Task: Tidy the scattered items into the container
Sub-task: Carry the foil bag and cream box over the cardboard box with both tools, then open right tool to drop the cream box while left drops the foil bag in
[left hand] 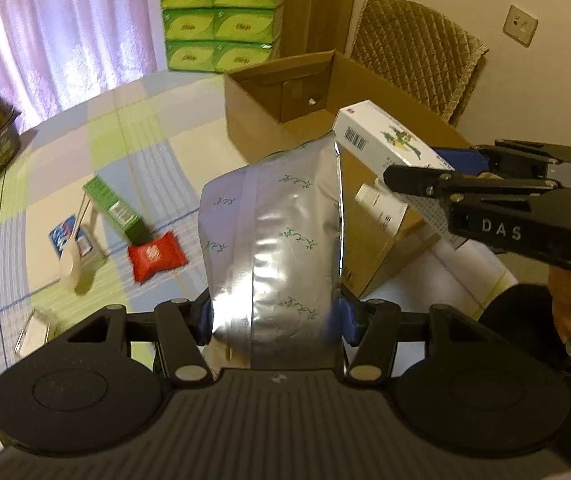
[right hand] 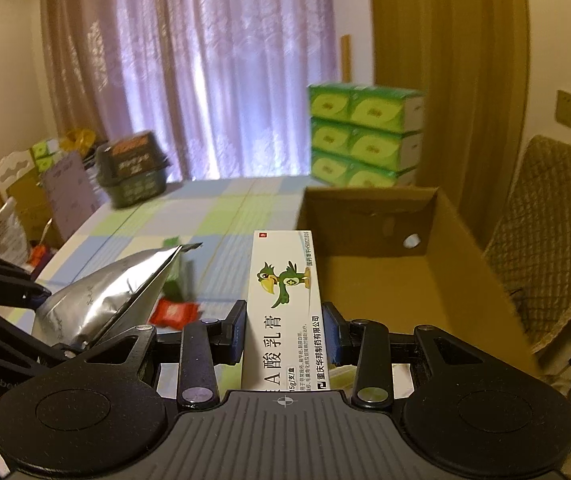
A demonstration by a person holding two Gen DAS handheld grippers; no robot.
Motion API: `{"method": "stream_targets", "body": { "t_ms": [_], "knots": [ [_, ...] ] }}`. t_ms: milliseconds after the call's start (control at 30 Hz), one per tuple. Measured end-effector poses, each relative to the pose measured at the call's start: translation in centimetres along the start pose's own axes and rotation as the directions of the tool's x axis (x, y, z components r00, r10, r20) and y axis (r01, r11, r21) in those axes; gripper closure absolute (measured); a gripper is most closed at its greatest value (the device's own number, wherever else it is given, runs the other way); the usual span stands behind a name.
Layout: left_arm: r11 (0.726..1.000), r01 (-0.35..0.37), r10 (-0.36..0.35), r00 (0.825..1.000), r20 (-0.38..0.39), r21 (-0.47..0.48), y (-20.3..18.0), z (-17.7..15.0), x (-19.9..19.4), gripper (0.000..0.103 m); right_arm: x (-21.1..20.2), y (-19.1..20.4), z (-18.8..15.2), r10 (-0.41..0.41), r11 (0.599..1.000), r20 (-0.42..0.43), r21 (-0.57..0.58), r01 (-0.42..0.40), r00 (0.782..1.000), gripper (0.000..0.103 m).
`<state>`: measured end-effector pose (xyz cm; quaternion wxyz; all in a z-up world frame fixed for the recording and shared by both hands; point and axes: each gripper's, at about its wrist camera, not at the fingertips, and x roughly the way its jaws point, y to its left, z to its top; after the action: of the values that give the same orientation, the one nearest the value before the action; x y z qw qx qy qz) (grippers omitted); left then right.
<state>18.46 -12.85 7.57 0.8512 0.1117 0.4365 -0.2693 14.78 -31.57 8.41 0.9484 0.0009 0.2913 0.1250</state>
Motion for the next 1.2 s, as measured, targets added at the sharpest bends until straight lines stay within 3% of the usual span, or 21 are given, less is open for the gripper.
{"method": "stream_targets", "body": {
  "t_ms": [467, 533, 567, 900, 1200],
  "knots": [
    [0.994, 0.105, -0.105, 0.993, 0.052, 0.018, -5.8, 8.1, 3.6, 0.05, -0.4, -9.1, 2.7, -0.141, 0.989, 0.02, 0.044, 0.14, 0.99, 0.062],
    [0.993, 0.121, -0.121, 0.991, 0.054, 0.009, -6.5, 9.0, 4.4, 0.051, -0.2, -10.0, 2.7, -0.143, 0.989, 0.015, 0.046, 0.142, 0.99, 0.085],
    [0.992, 0.128, -0.128, 0.99, 0.054, 0.005, -6.8, 9.4, 4.9, 0.05, 0.0, -10.3, 2.7, -0.147, 0.988, 0.008, 0.046, 0.147, 0.989, 0.089],
    [0.985, 0.167, -0.166, 0.986, 0.019, -0.032, -8.4, 11.4, 9.3, 0.05, 2.4, -13.6, 1.4, -0.139, 0.988, -0.045, 0.067, 0.142, 0.989, 0.089],
    [0.976, 0.173, -0.171, 0.985, 0.033, -0.13, -7.8, 12.6, 11.3, 0.05, 2.8, -13.4, 0.9, -0.1, 0.994, -0.058, 0.043, 0.102, 0.993, 0.088]
  ]
}}
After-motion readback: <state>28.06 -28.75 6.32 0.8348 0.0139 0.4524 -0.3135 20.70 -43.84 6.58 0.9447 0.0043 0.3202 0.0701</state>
